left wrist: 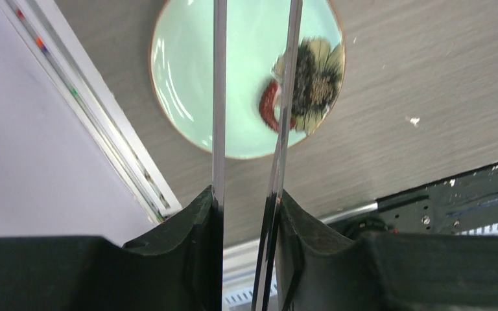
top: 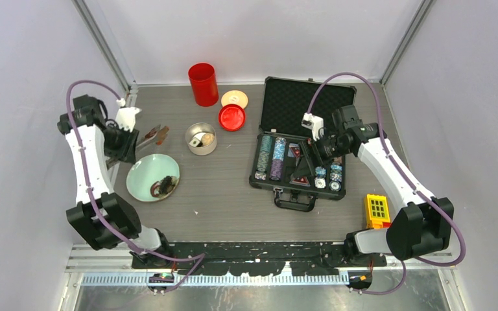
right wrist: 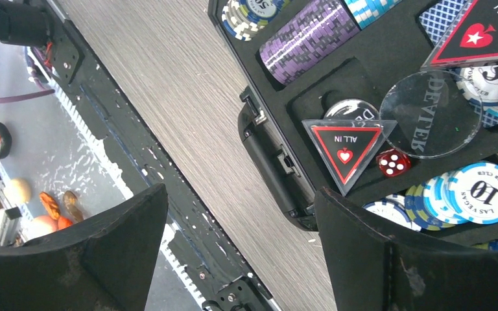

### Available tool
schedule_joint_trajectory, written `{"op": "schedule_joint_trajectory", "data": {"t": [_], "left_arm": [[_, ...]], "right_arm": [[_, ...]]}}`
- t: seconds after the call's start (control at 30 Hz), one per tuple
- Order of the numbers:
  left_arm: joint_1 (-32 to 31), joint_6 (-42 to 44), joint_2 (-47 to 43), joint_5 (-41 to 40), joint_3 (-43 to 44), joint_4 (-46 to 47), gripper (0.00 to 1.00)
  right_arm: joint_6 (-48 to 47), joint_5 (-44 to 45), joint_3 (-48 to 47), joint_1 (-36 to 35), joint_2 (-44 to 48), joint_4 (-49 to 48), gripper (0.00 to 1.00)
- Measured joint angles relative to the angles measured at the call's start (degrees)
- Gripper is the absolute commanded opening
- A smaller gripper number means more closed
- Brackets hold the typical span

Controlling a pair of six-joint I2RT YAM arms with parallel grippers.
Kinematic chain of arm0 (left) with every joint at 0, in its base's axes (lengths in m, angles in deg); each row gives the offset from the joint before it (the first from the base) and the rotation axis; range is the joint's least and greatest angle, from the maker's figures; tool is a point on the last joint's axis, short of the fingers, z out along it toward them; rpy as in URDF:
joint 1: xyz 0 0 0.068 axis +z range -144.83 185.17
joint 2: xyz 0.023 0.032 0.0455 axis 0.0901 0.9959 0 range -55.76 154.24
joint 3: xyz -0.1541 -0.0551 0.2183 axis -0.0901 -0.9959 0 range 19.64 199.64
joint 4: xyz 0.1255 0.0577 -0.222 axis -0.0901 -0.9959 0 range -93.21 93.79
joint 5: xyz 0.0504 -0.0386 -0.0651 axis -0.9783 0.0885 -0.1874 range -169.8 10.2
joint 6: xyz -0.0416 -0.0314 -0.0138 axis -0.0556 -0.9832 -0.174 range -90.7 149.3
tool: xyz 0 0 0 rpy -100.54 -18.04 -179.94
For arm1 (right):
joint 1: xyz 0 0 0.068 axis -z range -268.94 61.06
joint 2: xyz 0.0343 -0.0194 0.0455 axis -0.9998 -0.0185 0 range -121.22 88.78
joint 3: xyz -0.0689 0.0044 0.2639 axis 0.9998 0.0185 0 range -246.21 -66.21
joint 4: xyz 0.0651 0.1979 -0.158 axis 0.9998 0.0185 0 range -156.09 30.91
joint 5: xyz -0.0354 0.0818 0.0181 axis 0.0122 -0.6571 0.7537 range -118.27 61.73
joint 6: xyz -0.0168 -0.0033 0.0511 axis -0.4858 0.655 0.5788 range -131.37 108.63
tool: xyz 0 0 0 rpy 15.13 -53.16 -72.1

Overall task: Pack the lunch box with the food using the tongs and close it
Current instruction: Place the fake food in the packing box.

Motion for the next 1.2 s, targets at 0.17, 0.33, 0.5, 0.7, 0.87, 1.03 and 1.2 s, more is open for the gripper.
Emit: {"op": "schedule_joint_trajectory", "data": {"t": [0.17,0.33,0.5,0.7,0.87,1.03,1.2], "left_arm": [[-6.27,-7.43,4.44,0.72,7.43,2.29,0.19],[-12.15,-14.58,9.84,0.63,15.5,5.9,0.18],[-16.2,-20.79,16.09,0.35,24.37,9.92,0.19],[-19.37,-25.81,22.67,-0.37,30.95,14.58,0.19],[-21.59,-28.87,28.24,-1.05,34.07,17.9,0.2],[-23.65,-30.32,33.57,-1.97,37.53,19.39,0.2],[-24.68,-31.39,39.01,-2.43,42.27,20.26,0.22]], "right_arm": [[-0.35,2.21,-0.72,0.02,0.02,1.01,0.88],[-0.35,5.29,-1.36,0.33,0.61,1.16,0.88],[-0.33,8.46,-2.8,2.03,2.12,1.53,0.88],[-0.31,9.62,-4.7,4.76,2.82,1.42,0.88],[-0.28,9.86,-4.7,6.69,2.82,1.49,0.88],[0.35,9.86,-4.7,8.46,2.82,1.49,0.88],[0.76,9.86,-4.7,9.01,2.84,1.46,0.88]]}}
